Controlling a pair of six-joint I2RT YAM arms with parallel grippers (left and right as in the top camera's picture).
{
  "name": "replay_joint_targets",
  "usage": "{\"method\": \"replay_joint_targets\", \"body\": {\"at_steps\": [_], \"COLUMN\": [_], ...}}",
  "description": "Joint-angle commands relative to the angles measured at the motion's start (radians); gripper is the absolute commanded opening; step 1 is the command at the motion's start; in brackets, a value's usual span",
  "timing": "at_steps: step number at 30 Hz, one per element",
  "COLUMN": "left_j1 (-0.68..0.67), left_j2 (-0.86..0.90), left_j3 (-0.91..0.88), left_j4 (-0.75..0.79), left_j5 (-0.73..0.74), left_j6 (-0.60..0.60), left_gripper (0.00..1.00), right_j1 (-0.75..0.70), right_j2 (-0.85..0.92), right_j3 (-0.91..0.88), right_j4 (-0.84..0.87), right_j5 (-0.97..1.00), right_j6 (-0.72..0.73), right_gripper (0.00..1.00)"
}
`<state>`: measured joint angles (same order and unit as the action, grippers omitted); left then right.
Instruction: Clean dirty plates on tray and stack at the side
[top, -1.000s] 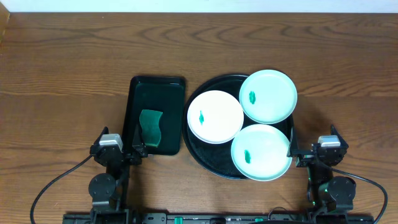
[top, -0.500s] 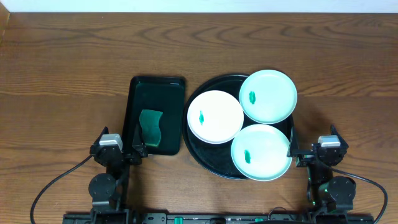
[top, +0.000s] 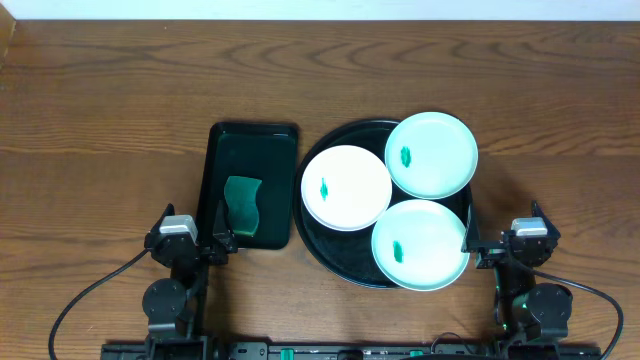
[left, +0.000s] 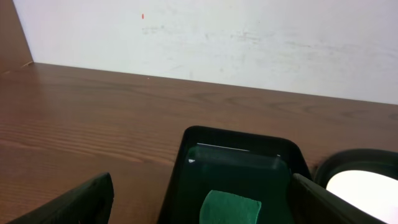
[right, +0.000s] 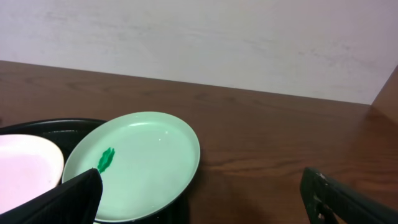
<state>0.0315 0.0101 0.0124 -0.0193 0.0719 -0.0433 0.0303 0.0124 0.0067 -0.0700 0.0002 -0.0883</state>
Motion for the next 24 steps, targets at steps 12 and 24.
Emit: {"method": "replay_joint_targets", "body": {"at_steps": [12,24], "left_j1": [-0.003,-0.003], "left_j2": [-0.001,0.038], "left_j3": [0.108,0.469], "left_j4": [-0.060,-0.260], "left_j5": [0.235,0.235], "left_j6": [-0.012,-0.021], "left_gripper": [0.89,0.89], "right_j1": [0.011,0.011], "right_j2": [-0.006,-0.006], "right_j3": [-0.002,-0.002], "right_j4": [-0.002,-0.002], "right_j5": [0.010,0.010], "right_j6": [-0.010,-0.010], "right_gripper": [0.99,0.99]}}
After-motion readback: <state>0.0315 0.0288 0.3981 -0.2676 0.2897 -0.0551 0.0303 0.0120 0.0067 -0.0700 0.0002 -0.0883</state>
